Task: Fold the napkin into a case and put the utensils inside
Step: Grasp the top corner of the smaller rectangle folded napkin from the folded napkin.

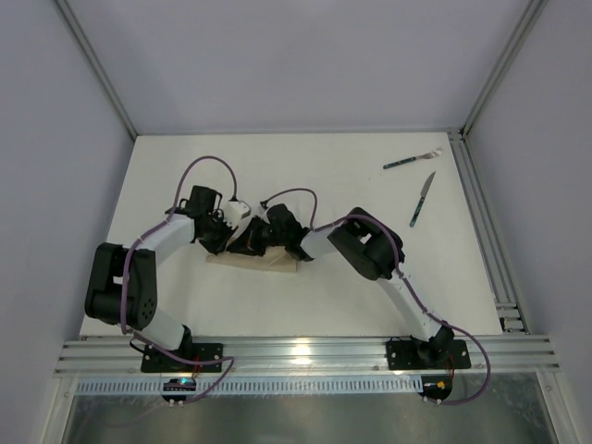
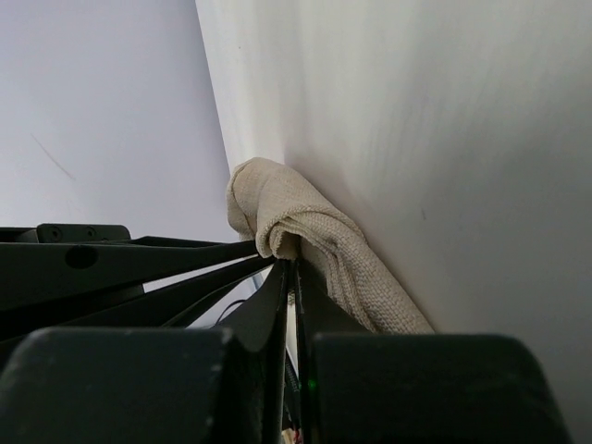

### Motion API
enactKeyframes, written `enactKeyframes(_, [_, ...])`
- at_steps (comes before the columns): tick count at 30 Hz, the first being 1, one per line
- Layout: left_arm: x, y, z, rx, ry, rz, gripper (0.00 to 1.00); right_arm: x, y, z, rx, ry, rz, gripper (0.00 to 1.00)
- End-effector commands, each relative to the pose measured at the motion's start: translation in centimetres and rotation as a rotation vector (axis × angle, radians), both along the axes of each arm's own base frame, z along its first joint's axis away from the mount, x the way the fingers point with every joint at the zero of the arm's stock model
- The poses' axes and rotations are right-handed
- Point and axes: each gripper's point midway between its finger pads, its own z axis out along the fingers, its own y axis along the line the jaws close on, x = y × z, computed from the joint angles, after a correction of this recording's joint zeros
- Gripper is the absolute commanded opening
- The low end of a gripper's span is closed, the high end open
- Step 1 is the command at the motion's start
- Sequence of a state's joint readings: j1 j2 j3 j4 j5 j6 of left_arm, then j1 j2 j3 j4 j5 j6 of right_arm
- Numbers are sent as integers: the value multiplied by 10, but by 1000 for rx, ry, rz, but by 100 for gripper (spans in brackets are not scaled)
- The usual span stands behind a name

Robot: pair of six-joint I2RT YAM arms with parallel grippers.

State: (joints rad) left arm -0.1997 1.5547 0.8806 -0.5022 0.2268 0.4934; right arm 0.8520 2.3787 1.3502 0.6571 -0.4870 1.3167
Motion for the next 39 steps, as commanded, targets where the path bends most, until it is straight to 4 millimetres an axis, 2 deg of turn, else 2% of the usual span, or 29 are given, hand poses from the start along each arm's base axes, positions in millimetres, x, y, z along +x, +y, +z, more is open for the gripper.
enactKeyframes(1, [-3, -6, 13, -48, 6, 10, 0, 7, 14, 6, 25, -22, -30, 4])
enactKeyframes(6, [-1, -5, 27, -45, -23, 13, 0, 20, 23, 32, 88, -52, -65, 4])
enactKeyframes(11, [-2, -6, 35, -51, -22, 10, 0, 33, 27, 36, 100, -50, -118, 4])
enactKeyframes(16, [-3, -6, 28, -48, -4, 9, 0, 43, 31, 25, 92, -27, -164, 4])
enactKeyframes(20, [-2, -6, 23, -48, 9, 14, 0, 52, 30, 3, 68, 21, -220, 4])
enactKeyframes(21, [-2, -5, 22, -42, 11, 20, 0, 55, 32, 5, 93, 37, -235, 4])
enactKeyframes(22, [-4, -3, 16, -32, 27, 20, 0, 55, 32, -1, 100, 55, -241, 4])
enactKeyframes(30, [-4, 16, -9, 39, 64, 47, 0, 73, 33, 25, 185, 71, -305, 4])
enactKeyframes(32, [4, 21, -14, 60, 53, 65, 0, 73, 37, 31, 195, 62, -286, 9])
enactKeyframes(35, [19, 27, -13, 82, 15, 103, 0, 66, 37, 36, 189, 40, -242, 23])
enactKeyframes(37, [30, 32, -10, 87, -22, 134, 0, 59, 31, 44, 174, -14, -214, 25])
enactKeyframes(39, [38, 35, -8, 96, -52, 155, 0, 51, 22, 38, 130, -32, -195, 26])
